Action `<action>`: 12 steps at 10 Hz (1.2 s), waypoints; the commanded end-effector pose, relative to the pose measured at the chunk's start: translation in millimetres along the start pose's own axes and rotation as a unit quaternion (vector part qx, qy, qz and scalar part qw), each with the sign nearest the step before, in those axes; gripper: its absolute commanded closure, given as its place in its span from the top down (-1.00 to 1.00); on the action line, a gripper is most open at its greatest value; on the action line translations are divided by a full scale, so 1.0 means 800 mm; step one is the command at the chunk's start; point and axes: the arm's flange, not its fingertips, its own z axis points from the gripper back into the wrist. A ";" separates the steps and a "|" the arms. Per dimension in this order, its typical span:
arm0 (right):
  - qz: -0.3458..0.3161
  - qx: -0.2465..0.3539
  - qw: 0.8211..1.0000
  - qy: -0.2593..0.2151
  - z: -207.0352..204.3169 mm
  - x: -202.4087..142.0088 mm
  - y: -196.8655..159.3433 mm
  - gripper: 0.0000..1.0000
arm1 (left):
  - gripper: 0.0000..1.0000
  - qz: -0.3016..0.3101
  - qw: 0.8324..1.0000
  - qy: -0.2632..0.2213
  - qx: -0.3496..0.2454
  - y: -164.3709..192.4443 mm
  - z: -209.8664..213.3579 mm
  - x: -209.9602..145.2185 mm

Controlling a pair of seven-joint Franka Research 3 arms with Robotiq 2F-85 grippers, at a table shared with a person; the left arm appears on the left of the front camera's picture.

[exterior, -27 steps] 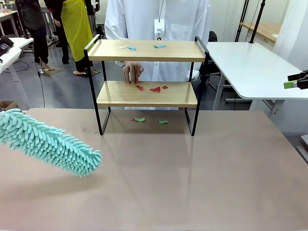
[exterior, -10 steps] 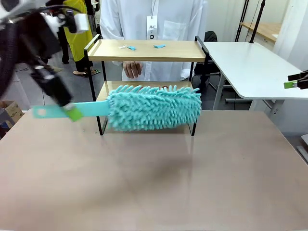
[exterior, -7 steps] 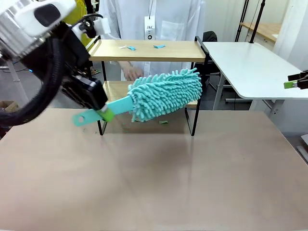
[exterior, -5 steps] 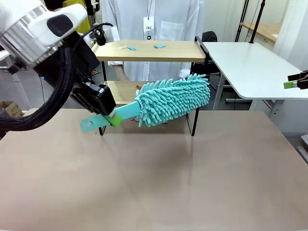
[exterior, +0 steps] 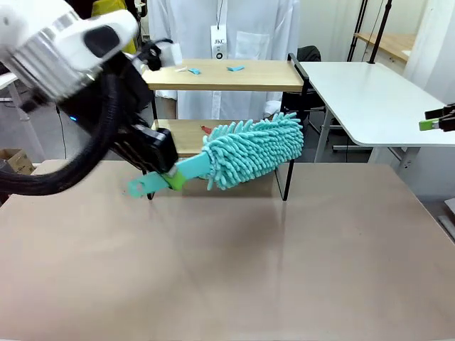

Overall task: Clean the shelf.
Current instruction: Clean the specific section of the Shelf indicated by the human with the Duster.

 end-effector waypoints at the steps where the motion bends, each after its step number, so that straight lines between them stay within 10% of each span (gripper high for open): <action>1: 0.002 0.001 1.000 -0.001 -0.001 0.003 0.002 1.00 | -0.74 0.064 0.997 -0.029 0.033 -0.032 -0.019 0.017; 12: 0.002 0.001 1.000 -0.001 -0.001 0.003 0.002 1.00 | -0.74 0.229 0.956 -0.168 0.078 -0.104 -0.139 0.124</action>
